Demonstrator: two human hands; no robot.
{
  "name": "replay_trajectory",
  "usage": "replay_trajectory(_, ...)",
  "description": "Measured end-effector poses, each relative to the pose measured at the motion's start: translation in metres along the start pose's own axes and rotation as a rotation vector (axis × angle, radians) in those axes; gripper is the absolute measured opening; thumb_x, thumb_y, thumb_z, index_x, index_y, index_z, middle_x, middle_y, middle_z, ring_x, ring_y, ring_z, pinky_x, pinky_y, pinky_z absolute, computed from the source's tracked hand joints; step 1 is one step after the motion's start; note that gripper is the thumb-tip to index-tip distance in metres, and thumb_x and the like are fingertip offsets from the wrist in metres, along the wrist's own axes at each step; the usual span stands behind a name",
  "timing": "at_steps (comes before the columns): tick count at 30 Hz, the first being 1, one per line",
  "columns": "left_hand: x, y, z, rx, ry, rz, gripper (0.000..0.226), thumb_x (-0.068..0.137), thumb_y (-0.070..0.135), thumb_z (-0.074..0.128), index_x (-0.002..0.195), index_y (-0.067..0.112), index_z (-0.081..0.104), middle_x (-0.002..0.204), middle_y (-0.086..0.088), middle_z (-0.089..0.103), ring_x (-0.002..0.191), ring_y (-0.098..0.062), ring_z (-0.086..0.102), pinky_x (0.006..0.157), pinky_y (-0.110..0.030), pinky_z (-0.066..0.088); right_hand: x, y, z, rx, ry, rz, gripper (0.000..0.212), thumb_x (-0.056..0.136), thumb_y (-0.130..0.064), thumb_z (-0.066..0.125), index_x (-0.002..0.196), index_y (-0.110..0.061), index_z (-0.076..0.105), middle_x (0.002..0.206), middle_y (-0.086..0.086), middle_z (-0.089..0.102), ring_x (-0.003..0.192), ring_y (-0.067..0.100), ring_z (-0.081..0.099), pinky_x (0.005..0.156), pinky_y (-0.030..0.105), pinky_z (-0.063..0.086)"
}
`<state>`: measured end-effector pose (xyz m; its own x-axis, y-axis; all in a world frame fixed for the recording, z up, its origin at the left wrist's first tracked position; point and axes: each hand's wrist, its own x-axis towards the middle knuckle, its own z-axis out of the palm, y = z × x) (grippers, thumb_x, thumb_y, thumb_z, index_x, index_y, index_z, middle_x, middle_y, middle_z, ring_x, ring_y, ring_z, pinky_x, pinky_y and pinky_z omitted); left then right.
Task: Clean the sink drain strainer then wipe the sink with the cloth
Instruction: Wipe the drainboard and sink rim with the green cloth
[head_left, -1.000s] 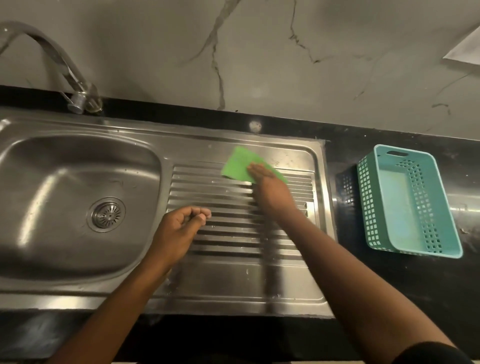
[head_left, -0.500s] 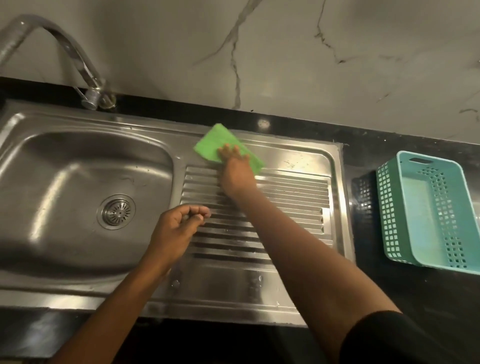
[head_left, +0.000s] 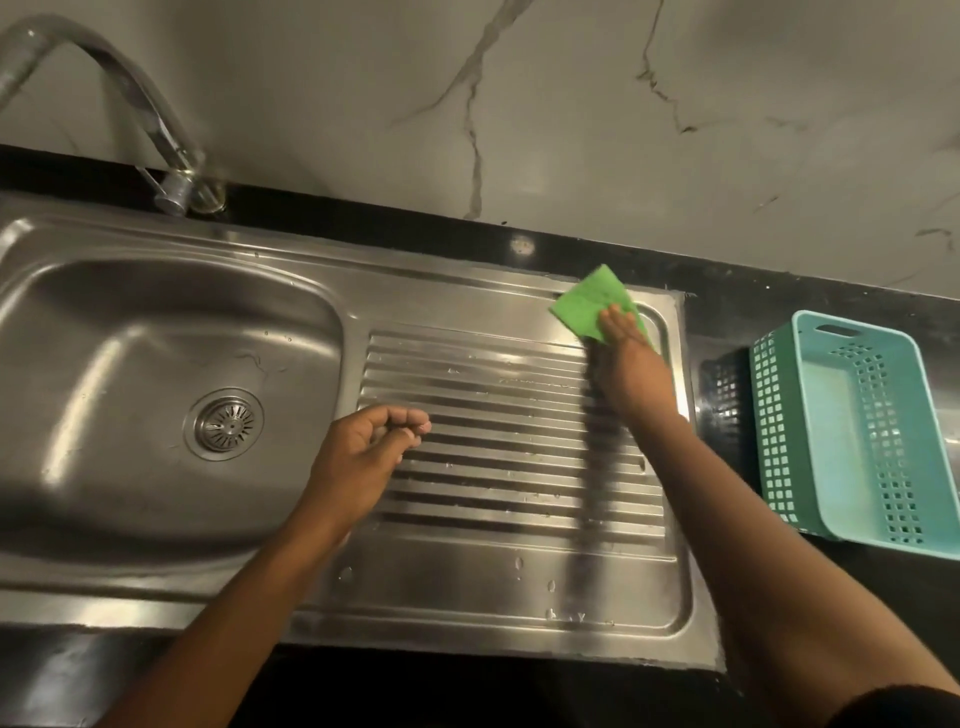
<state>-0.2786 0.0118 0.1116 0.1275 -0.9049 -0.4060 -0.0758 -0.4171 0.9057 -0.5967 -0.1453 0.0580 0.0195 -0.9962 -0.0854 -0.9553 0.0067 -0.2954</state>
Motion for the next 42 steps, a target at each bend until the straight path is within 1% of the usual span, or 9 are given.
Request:
replay_trajectory(5, 0.003, 0.004, 0.002, -0.001, -0.023, 0.013, 0.027, 0.099, 0.006, 0.06, 0.102, 0.026, 0.077, 0.104, 0.006, 0.081, 0.103, -0.013, 0.075, 0.092, -0.03, 0.057, 0.006, -0.006, -0.019, 0.147, 0.321, 0.326, 0.025, 0.104, -0.011, 0.045, 0.122, -0.004, 0.06, 0.117, 0.022, 0.069, 0.107, 0.043, 0.066, 0.084, 0.04, 0.051)
replay_trajectory(8, 0.002, 0.002, 0.0, 0.01, -0.047, 0.01, 0.027, 0.098, 0.005, 0.06, 0.103, 0.025, 0.078, 0.104, 0.005, 0.081, 0.102, -0.013, 0.075, 0.093, -0.032, 0.057, 0.012, -0.02, -0.01, 0.199, 0.4, 0.301, 0.037, 0.104, -0.007, 0.041, 0.138, 0.0, 0.054, 0.143, 0.022, 0.058, 0.136, 0.039, 0.053, 0.115, 0.047, 0.043)
replay_trajectory(13, -0.001, 0.001, -0.008, 0.004, -0.047, 0.012, 0.027, 0.099, 0.004, 0.06, 0.105, 0.023, 0.077, 0.105, 0.005, 0.08, 0.103, -0.012, 0.075, 0.093, -0.031, 0.057, 0.03, -0.081, 0.029, 0.222, 0.183, 0.271, 0.046, 0.107, -0.007, 0.04, 0.153, -0.004, 0.044, 0.167, 0.015, 0.033, 0.157, 0.034, 0.023, 0.128, 0.047, 0.025)
replay_trajectory(17, -0.003, 0.001, -0.013, 0.002, -0.035, -0.007, 0.027, 0.099, 0.002, 0.058, 0.106, 0.021, 0.077, 0.105, 0.003, 0.081, 0.103, -0.012, 0.075, 0.094, -0.031, 0.057, 0.034, -0.154, 0.05, 0.241, 0.014, 0.016, 0.052, 0.106, -0.006, 0.048, 0.157, -0.011, 0.043, 0.168, 0.01, 0.032, 0.159, 0.028, 0.019, 0.129, 0.039, 0.015)
replay_trajectory(20, -0.002, 0.001, -0.013, 0.009, -0.02, -0.018, 0.028, 0.099, 0.002, 0.058, 0.105, 0.022, 0.077, 0.104, 0.003, 0.081, 0.102, -0.011, 0.075, 0.094, -0.031, 0.057, 0.034, -0.199, 0.058, 0.222, -0.174, -0.282, 0.05, 0.105, -0.011, 0.051, 0.155, -0.017, 0.047, 0.165, 0.009, 0.039, 0.155, 0.028, 0.031, 0.127, 0.038, 0.023)
replay_trajectory(23, 0.0, 0.002, -0.01, -0.003, -0.005, -0.012, 0.028, 0.098, 0.001, 0.059, 0.105, 0.021, 0.077, 0.103, 0.001, 0.081, 0.102, -0.016, 0.075, 0.09, -0.032, 0.057, 0.029, -0.197, 0.056, 0.018, -0.315, -0.585, 0.055, 0.106, -0.012, 0.049, 0.159, -0.019, 0.039, 0.169, 0.002, 0.032, 0.158, 0.025, 0.025, 0.128, 0.043, 0.023)
replay_trajectory(25, 0.0, 0.003, -0.006, -0.015, -0.01, 0.012, 0.028, 0.098, -0.001, 0.058, 0.105, 0.02, 0.077, 0.103, 0.001, 0.081, 0.102, -0.018, 0.075, 0.089, -0.031, 0.057, 0.024, -0.172, 0.049, -0.048, -0.316, -0.623, 0.059, 0.107, -0.011, 0.047, 0.162, -0.021, 0.031, 0.172, -0.001, 0.024, 0.16, 0.021, 0.017, 0.128, 0.042, 0.02)
replay_trajectory(35, -0.006, 0.005, 0.013, 0.014, -0.078, 0.049, 0.028, 0.099, 0.003, 0.059, 0.106, 0.022, 0.077, 0.104, 0.006, 0.081, 0.103, -0.012, 0.075, 0.093, -0.031, 0.056, -0.002, 0.031, -0.036, -0.218, -0.207, -0.087, 0.068, 0.101, -0.007, 0.054, 0.164, -0.018, 0.029, 0.172, 0.005, 0.022, 0.158, 0.023, 0.024, 0.125, 0.041, 0.025)
replay_trajectory(42, -0.012, 0.005, 0.021, 0.056, -0.108, 0.047, 0.028, 0.099, 0.004, 0.057, 0.108, 0.021, 0.077, 0.105, 0.006, 0.081, 0.103, -0.012, 0.075, 0.093, -0.032, 0.057, -0.03, 0.016, -0.034, -0.235, -0.173, -0.012, 0.061, 0.094, 0.005, 0.049, 0.153, -0.004, 0.041, 0.162, 0.019, 0.04, 0.148, 0.036, 0.041, 0.115, 0.046, 0.041)
